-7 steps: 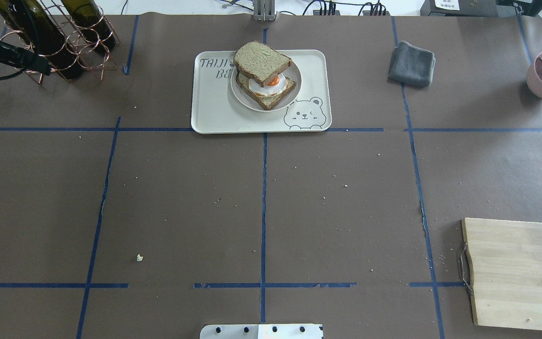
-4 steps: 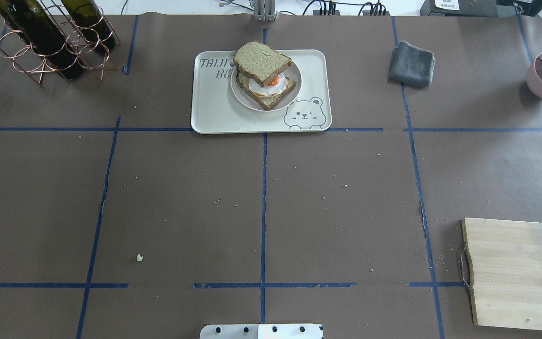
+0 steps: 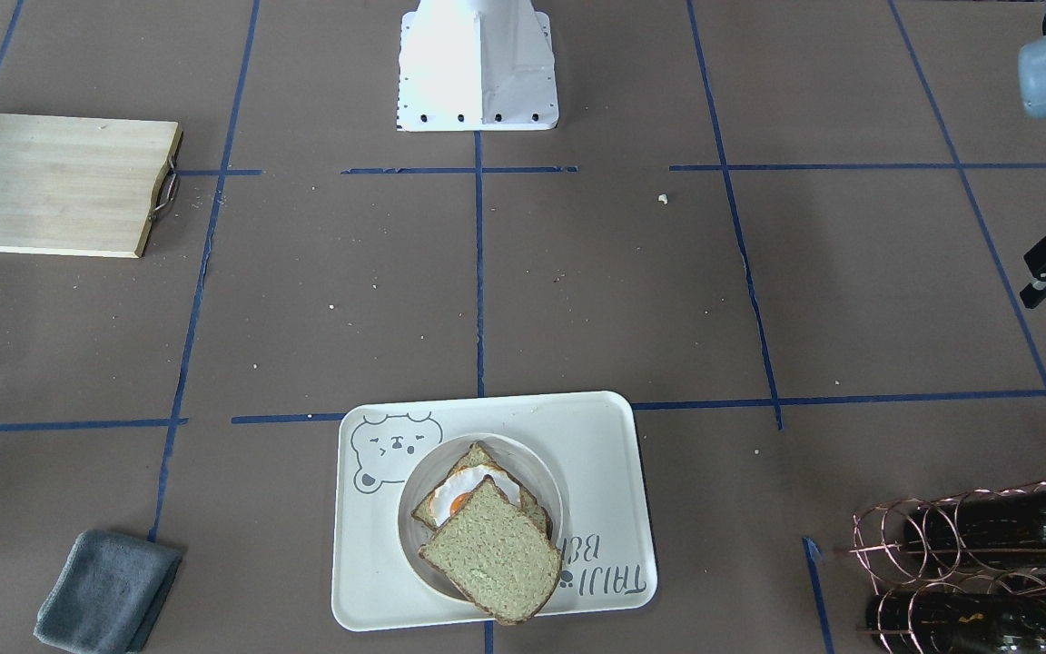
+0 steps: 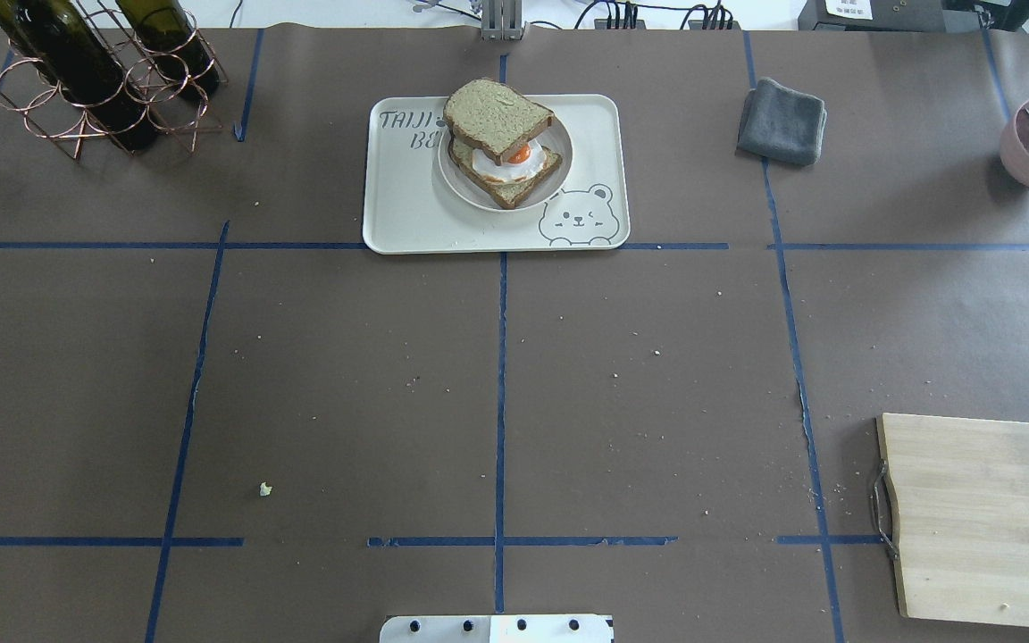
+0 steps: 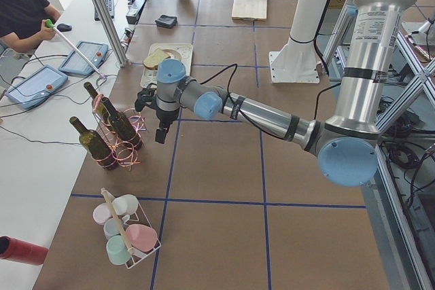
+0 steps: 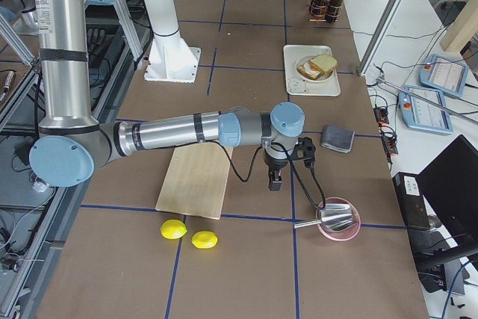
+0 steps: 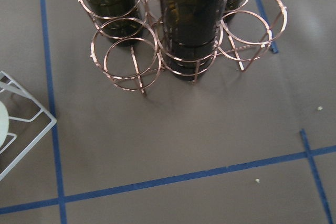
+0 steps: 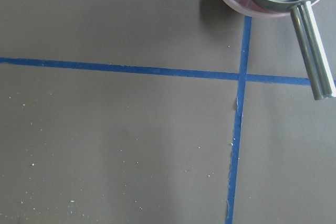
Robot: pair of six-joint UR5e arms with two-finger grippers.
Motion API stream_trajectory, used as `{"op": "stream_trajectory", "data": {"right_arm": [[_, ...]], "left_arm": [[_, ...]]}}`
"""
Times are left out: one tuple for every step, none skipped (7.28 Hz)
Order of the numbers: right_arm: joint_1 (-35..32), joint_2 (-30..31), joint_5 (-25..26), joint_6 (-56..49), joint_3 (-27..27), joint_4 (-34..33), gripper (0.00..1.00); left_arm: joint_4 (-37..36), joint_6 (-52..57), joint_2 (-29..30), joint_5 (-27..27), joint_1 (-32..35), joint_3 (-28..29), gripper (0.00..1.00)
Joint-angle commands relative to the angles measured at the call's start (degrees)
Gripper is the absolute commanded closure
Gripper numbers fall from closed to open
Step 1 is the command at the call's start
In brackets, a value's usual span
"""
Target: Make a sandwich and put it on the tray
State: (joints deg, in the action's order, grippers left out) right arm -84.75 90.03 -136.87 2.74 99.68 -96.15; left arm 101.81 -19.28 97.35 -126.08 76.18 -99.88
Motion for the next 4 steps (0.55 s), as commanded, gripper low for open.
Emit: {"op": "stream_trajectory", "data": {"right_arm": [[-1.7,-0.3,-0.4,-4.1,-3.9,-0.1,0.0],[-2.9,-0.2,-1.5,-6.4,-5.1,-0.2,0.0],[-3.8,0.3,-3.4,-6.8,-5.8,-0.2,0.0],[-4.5,1.4,-3.8,-6.8,-5.7,-0.1,0.0]], "left_arm": [[-3.8,8.4,-0.5,0.7,2.6,2.1,0.0],[-8.2,15.5,-0.4,0.6,5.1,2.3,0.0],[-14.4,21.2,-0.1,0.2,8.3,2.2,0.0],[-19.6,27.0,-0.5,0.1,11.2,1.8,0.0]]}}
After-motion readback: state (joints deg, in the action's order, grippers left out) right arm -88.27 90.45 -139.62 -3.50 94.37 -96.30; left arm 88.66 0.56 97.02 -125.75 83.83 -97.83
